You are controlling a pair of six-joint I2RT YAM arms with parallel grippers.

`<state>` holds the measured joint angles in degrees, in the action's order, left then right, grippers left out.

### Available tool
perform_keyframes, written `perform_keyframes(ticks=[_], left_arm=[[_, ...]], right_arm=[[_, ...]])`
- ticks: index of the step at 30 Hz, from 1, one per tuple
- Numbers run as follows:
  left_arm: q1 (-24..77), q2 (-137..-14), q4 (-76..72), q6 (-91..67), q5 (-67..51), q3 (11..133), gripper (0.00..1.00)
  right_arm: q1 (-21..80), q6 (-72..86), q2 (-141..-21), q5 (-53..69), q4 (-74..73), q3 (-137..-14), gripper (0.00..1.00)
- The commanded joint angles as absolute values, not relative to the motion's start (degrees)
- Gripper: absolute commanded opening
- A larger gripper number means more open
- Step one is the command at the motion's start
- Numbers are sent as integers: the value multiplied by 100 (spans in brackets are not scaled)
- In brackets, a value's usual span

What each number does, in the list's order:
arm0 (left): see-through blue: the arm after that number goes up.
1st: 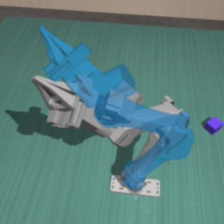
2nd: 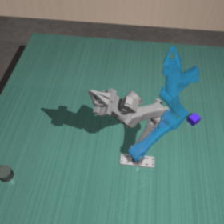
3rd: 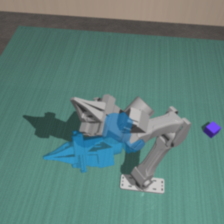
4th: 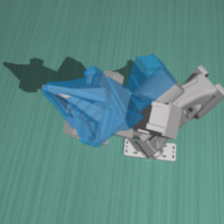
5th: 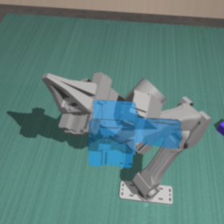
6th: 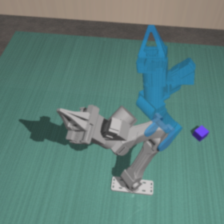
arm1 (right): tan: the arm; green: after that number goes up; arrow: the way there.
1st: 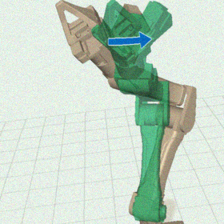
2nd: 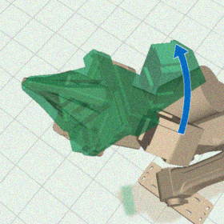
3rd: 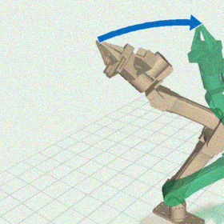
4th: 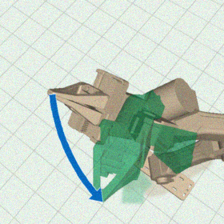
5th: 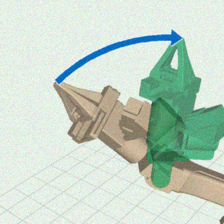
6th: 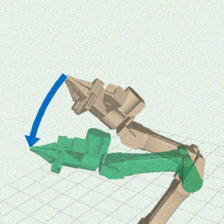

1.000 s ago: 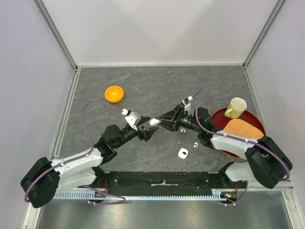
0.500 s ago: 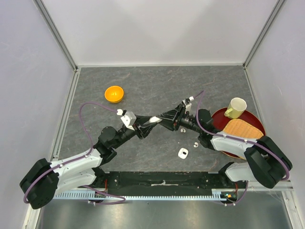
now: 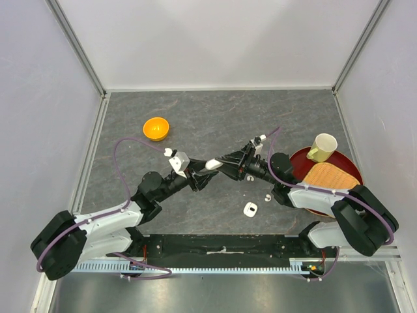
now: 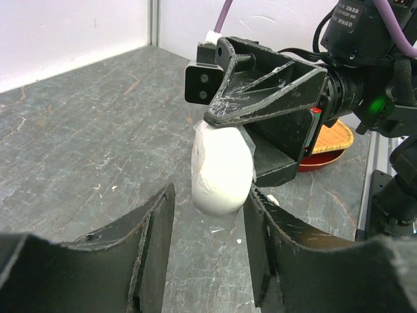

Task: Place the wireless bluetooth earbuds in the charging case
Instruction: Pick up the charging case at the center of the board.

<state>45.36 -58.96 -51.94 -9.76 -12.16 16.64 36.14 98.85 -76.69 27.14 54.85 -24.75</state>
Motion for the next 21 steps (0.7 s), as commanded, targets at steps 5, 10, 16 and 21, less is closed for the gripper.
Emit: perform_keyframes(ticks=[5, 10, 16, 21], left_arm=[[4535, -6029, -5897, -1362, -1336, 1872, 50], [4535, -6003, -5950, -1397, -1327, 1846, 53], [4535, -6056, -5959, -1397, -1336, 1854, 43], [4535, -6187, -5959, -1406, -1406, 1898, 38]], right_arm=[[3621, 10072, -7576, 2663, 5941, -2373, 25], [3621, 10125, -7603, 2646, 5959, -2329, 25], [3621, 10195, -7611, 2654, 6038, -2312, 26], [3621, 10195, -7594, 2646, 6056, -2303, 26]])
